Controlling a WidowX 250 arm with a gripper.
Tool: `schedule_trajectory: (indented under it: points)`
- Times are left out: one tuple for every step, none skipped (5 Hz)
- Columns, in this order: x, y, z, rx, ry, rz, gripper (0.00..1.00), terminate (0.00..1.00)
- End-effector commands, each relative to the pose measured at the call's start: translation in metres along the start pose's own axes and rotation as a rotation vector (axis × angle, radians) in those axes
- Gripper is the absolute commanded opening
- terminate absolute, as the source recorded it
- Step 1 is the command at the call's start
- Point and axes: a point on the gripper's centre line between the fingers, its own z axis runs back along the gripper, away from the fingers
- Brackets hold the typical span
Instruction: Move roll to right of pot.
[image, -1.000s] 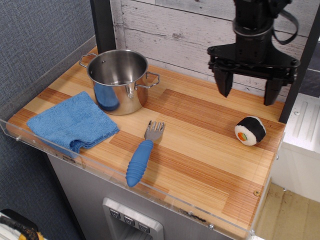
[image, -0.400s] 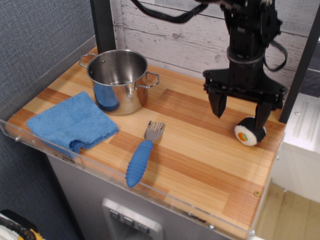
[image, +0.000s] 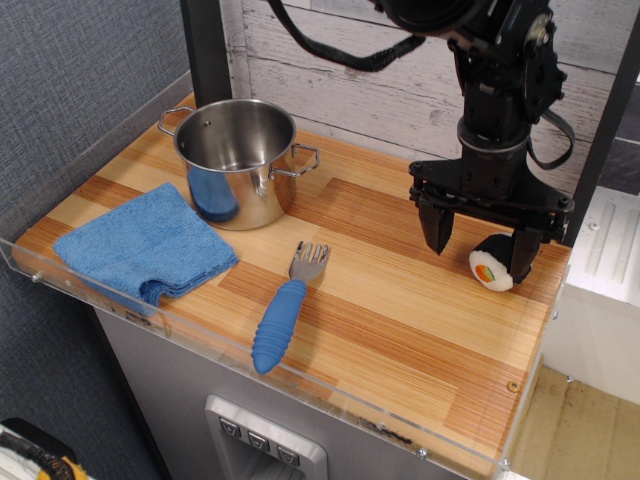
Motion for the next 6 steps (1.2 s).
schedule_trajectory:
  points:
    - [0.005,-0.012,-0.007,-0.010,-0.019,-0.016,1.00,0.00]
    - [0.004,-0.014,-0.013,-0.008,-0.019,-0.026,0.00,0.00]
    - [0.003,-0.013,-0.009,0.009,-0.040,-0.028,0.00,0.00]
    - [0.002,-0.012,-0.007,0.010,-0.048,-0.025,0.00,0.00]
    - [0.000,-0.013,-0.003,-0.012,-0.046,-0.026,0.00,0.00]
    - [0.005,-0.016,0.023,-0.060,-0.080,-0.026,0.00,0.00]
